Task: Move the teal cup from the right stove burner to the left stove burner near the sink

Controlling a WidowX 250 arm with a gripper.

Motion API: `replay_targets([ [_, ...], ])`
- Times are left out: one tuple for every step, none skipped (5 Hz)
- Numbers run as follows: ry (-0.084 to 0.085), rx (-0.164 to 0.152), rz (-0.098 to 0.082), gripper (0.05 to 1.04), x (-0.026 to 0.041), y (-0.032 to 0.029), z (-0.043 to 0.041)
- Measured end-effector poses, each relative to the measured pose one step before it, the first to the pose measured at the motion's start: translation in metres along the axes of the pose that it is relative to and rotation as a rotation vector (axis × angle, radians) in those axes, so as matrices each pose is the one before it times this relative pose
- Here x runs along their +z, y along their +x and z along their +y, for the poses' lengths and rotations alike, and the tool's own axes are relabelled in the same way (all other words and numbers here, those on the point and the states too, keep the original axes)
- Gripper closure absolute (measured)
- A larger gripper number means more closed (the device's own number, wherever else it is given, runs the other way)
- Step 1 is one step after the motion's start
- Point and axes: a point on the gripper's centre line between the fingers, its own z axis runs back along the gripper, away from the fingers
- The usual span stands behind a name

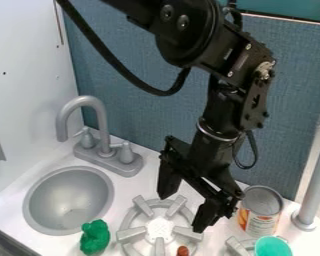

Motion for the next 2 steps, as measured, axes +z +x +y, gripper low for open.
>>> replay_targets([
  [-0.0020,0.0019,0.0204,0.081,-0.00689,0.00053,-0.00155],
  [-0.0309,0.0122,-0.0186,0.081,-0.01566,0.02344,-0.01853],
])
